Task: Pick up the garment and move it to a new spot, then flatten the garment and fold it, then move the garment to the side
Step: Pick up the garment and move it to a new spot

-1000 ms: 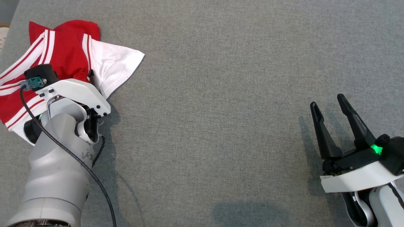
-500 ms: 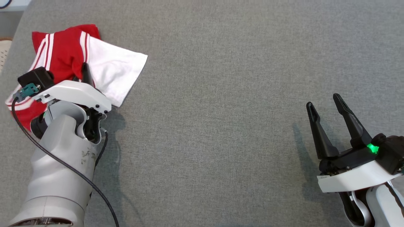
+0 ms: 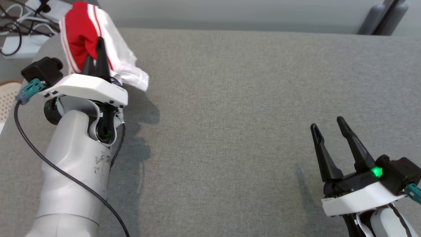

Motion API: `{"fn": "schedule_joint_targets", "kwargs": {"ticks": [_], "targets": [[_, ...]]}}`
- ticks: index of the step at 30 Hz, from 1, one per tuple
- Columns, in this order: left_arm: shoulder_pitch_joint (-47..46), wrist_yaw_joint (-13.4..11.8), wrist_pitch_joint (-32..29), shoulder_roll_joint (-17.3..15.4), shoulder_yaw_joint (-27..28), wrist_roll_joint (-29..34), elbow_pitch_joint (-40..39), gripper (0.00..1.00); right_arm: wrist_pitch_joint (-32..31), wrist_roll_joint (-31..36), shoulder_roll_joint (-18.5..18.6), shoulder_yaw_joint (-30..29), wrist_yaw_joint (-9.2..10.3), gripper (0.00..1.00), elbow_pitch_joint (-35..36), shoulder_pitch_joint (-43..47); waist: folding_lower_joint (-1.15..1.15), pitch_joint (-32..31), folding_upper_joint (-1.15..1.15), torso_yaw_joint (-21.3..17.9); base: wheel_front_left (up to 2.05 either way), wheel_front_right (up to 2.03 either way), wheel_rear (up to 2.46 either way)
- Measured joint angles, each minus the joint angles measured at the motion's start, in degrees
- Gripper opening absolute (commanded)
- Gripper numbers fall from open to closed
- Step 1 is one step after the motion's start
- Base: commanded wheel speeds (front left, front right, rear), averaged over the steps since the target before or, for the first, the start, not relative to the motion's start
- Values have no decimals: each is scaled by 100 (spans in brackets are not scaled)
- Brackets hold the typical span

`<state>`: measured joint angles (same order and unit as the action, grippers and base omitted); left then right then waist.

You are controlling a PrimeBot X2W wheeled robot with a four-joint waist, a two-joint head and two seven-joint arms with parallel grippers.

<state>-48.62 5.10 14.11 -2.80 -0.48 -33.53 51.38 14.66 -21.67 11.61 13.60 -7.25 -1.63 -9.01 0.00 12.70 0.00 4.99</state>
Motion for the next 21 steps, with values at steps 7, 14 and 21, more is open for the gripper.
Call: {"fn": "schedule_joint_targets", "kwargs": {"ticks": [7, 14, 21], "targets": [[416, 25, -474, 94, -510, -93, -1107, 0, 0, 0, -83, 4, 0, 100, -71, 196, 0, -430, 0, -251, 0, 0, 0], [753, -311, -916, 143, -1452, -538, -2365, 0, 0, -1, -126, 42, 0, 100, -86, 266, 0, -657, 0, -636, 0, 0, 0], [848, -895, -1056, 141, -2602, -1058, -3377, 0, 0, -2, -205, 86, 0, 100, -100, 274, 0, -806, 0, -1099, 0, 0, 0]]}}
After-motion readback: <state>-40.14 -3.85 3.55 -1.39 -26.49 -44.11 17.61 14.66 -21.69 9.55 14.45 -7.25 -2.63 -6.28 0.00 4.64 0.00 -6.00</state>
